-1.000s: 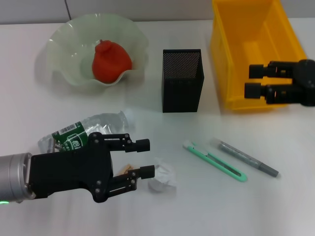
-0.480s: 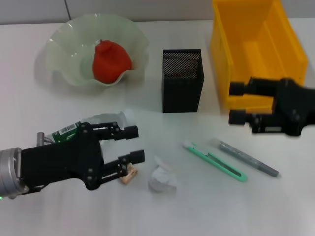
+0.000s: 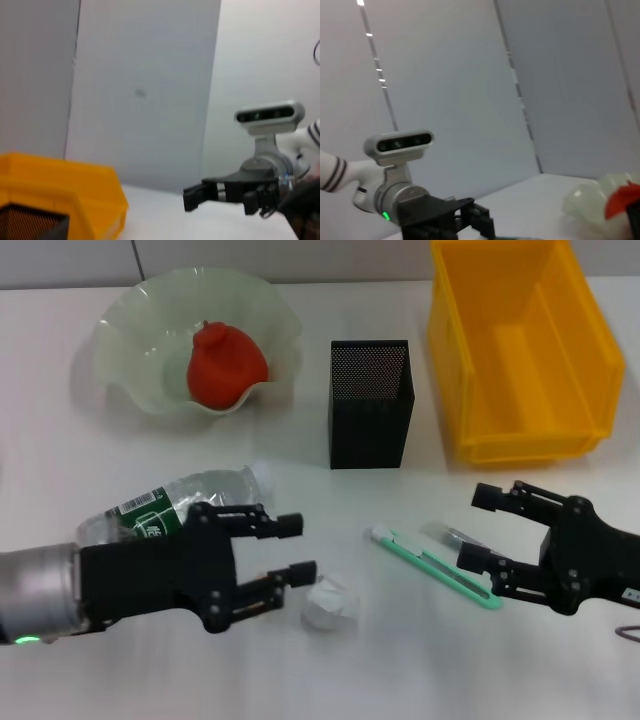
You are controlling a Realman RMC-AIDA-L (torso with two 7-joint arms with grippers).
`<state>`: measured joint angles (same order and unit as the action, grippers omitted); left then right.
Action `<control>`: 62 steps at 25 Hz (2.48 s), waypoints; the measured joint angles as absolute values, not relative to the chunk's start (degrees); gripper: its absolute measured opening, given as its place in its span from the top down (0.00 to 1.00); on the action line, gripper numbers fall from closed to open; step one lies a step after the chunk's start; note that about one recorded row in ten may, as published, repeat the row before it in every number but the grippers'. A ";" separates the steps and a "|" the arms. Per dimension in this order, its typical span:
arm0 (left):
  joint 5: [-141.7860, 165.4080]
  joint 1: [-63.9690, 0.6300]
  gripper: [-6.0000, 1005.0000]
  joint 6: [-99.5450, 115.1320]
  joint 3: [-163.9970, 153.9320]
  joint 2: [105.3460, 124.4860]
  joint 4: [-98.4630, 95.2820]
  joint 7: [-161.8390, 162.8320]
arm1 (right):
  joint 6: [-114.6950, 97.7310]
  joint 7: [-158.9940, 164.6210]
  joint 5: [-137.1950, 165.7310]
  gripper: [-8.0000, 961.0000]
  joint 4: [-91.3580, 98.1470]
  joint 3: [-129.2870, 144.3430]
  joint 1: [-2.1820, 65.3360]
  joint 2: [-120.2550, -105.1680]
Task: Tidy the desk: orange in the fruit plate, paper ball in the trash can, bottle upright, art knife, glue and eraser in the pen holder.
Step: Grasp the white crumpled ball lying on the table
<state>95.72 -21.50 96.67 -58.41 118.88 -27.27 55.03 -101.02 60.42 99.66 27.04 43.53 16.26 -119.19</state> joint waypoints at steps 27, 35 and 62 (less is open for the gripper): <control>95.45 -25.89 0.38 86.34 -66.56 118.74 -23.53 55.73 | -100.28 60.73 99.64 0.20 23.40 40.43 15.09 -119.18; 95.81 -26.05 0.32 83.85 -67.15 119.01 -23.16 55.36 | -100.08 60.82 99.65 0.20 22.83 40.43 15.29 -119.18; 95.44 -26.37 0.33 78.84 -70.66 119.18 -23.11 55.01 | -100.29 61.18 99.67 0.20 22.67 40.43 15.29 -119.25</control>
